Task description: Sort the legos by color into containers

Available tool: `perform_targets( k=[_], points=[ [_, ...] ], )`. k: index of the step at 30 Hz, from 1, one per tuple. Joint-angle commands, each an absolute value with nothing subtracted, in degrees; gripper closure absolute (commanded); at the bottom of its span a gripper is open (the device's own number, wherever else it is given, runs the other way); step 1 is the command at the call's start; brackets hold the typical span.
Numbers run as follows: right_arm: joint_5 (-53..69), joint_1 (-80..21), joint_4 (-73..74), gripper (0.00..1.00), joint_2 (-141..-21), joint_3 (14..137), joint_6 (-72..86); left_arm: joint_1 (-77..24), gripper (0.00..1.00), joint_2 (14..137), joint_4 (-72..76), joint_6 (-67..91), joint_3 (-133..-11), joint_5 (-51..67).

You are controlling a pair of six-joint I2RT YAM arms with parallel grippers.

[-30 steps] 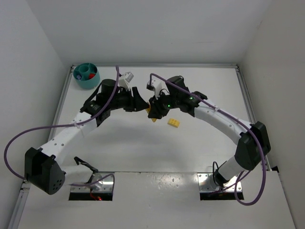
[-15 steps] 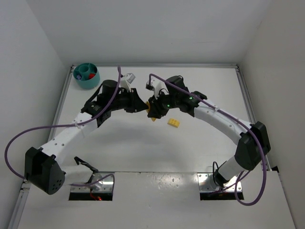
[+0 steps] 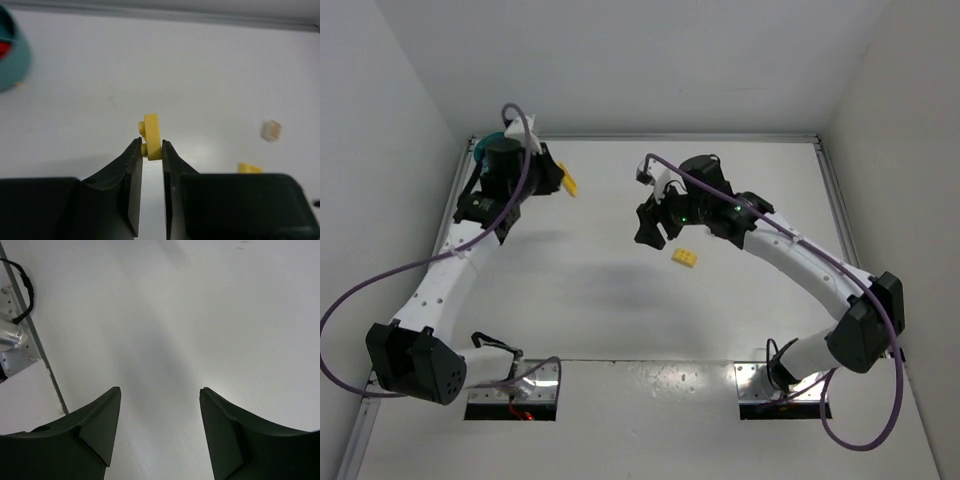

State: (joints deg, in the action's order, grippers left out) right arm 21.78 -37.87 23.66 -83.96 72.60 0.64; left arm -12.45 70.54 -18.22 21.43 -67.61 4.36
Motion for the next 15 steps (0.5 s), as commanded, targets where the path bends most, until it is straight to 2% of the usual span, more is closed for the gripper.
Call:
perform_targets(
  k=[1, 5, 8, 15],
  points=[
    [18.4, -37.3, 22.9, 0.35, -81.5, 71.9, -0.4, -7.0, 1.0, 72.9, -16.0, 14.0, -75.5, -5.5],
    [17.8, -36.7, 21.8, 0.35, -82.0, 70.0, -0.4, 2.7, 1.0, 82.7, -15.2, 9.1, -82.5, -6.1],
    [17.8, -36.1, 21.8, 0.35, -82.7, 70.0, -0.4, 8.9, 1.0, 89.0, -7.5, 9.7, -84.0, -1.9],
    [17.8, -34.9, 21.8, 0.35, -83.2, 69.4, -0.4, 15.3, 1.0, 103.5, -3.3, 12.1, -96.3, 2.7]
  ],
)
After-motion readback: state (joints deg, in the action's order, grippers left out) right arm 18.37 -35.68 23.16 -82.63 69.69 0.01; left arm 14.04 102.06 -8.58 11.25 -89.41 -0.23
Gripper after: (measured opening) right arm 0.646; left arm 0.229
